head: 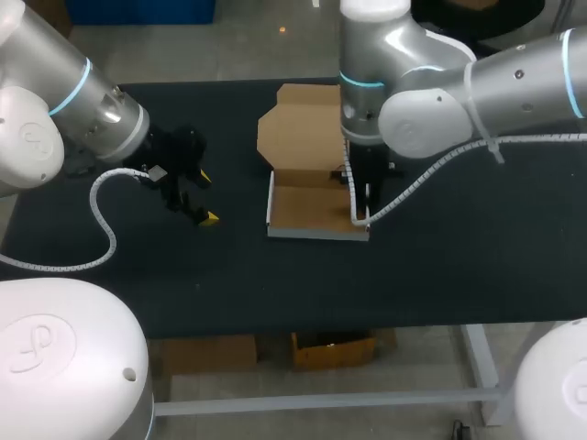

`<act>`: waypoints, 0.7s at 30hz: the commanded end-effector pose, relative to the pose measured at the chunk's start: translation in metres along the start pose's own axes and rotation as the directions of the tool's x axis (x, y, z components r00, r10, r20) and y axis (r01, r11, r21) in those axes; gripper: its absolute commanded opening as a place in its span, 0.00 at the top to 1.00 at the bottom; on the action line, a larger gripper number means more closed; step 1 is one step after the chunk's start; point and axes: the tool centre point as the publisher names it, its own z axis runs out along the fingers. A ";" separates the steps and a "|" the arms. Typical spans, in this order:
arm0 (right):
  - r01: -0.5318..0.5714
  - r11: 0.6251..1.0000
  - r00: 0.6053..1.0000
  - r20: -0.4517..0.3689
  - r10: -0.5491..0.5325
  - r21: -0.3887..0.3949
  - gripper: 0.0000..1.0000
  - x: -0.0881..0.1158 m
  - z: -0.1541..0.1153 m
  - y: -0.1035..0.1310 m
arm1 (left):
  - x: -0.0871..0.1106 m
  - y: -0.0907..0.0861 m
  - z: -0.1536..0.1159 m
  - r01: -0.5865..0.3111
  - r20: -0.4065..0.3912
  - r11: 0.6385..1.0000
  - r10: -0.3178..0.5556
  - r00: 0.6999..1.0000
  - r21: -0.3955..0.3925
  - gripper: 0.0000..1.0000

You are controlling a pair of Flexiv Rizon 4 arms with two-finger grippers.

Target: Assemble the packaging by folding the flat box into shape, placing the metal phone stand inside, and closing the box properly

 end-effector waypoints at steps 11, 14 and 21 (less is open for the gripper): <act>-0.126 0.988 0.974 0.180 0.141 -0.091 1.00 0.009 0.005 -0.006 | 0.000 0.000 0.000 0.000 0.001 1.000 0.000 1.000 -0.003 0.00; -0.148 0.983 0.963 0.211 0.169 -0.110 1.00 0.007 0.005 -0.005 | 0.000 0.000 0.000 0.000 0.001 1.000 0.000 1.000 -0.003 0.00; -0.183 0.973 0.927 0.305 0.219 -0.142 1.00 0.005 0.003 0.000 | 0.000 0.000 0.000 0.000 0.001 1.000 0.000 1.000 -0.003 0.00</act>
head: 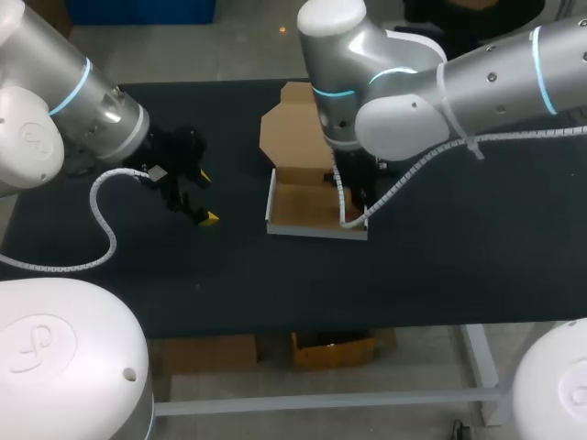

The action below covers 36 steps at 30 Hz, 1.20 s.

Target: Assemble the packaging by folding the flat box into shape, placing the metal phone stand inside, and closing the box properly

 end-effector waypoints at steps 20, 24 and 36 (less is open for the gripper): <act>-0.289 0.953 0.854 0.427 0.298 -0.088 1.00 0.013 0.006 0.001 | 0.000 0.000 0.001 0.000 0.001 1.000 0.000 1.000 -0.003 0.00; -0.334 0.936 0.800 0.491 0.344 -0.111 1.00 0.014 0.008 0.002 | 0.000 0.000 0.001 0.000 0.001 1.000 0.000 1.000 -0.003 0.00; -0.437 0.881 0.682 0.572 0.456 -0.182 1.00 0.015 0.007 0.004 | 0.000 0.000 0.001 0.000 0.001 1.000 0.000 1.000 -0.003 0.00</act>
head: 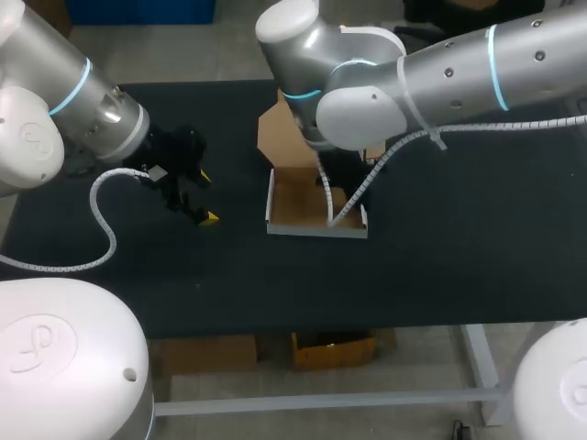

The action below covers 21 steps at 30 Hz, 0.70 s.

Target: Assemble the packaging by folding the flat box into shape, placing the metal phone stand inside, and closing the box properly

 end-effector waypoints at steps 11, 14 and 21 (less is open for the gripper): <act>-0.578 0.805 0.700 0.424 0.574 -0.135 1.00 0.003 0.007 0.001 | 0.000 0.000 0.001 0.000 0.001 1.000 0.000 1.000 -0.002 0.00; -0.610 0.778 0.662 0.442 0.606 -0.154 1.00 0.002 0.007 0.001 | 0.000 0.000 0.001 0.000 0.001 1.000 0.000 1.000 -0.002 0.00; -0.662 0.724 0.580 0.478 0.659 -0.195 1.00 0.002 0.008 0.000 | 0.000 0.000 0.001 0.000 0.001 1.000 0.000 1.000 -0.002 0.00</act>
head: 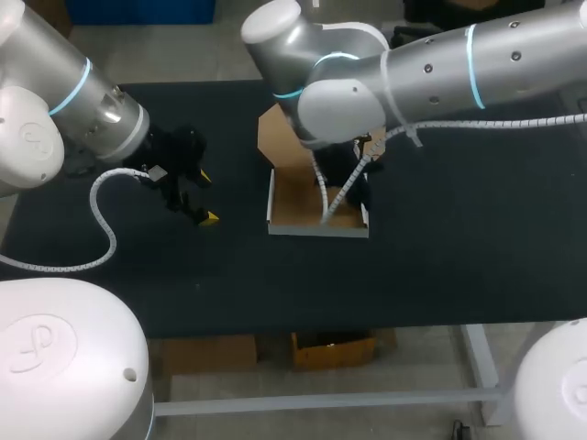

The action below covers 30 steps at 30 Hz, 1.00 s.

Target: Assemble the packaging by folding the flat box into shape, placing the metal phone stand inside, and closing the box properly

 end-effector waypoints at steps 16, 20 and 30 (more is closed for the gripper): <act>-0.530 0.848 0.836 0.152 0.527 -0.027 1.00 -0.006 0.003 -0.011 | 0.000 0.000 0.001 0.000 0.001 1.000 0.000 1.000 -0.003 0.00; -0.463 0.887 0.885 0.062 0.462 0.002 1.00 -0.006 0.001 -0.012 | 0.000 0.000 0.001 0.000 0.001 1.000 0.000 1.000 -0.003 0.00; -0.320 0.947 0.946 -0.059 0.320 0.010 0.89 0.000 -0.001 -0.013 | 0.000 0.000 0.001 0.000 0.001 1.000 0.000 1.000 -0.003 0.00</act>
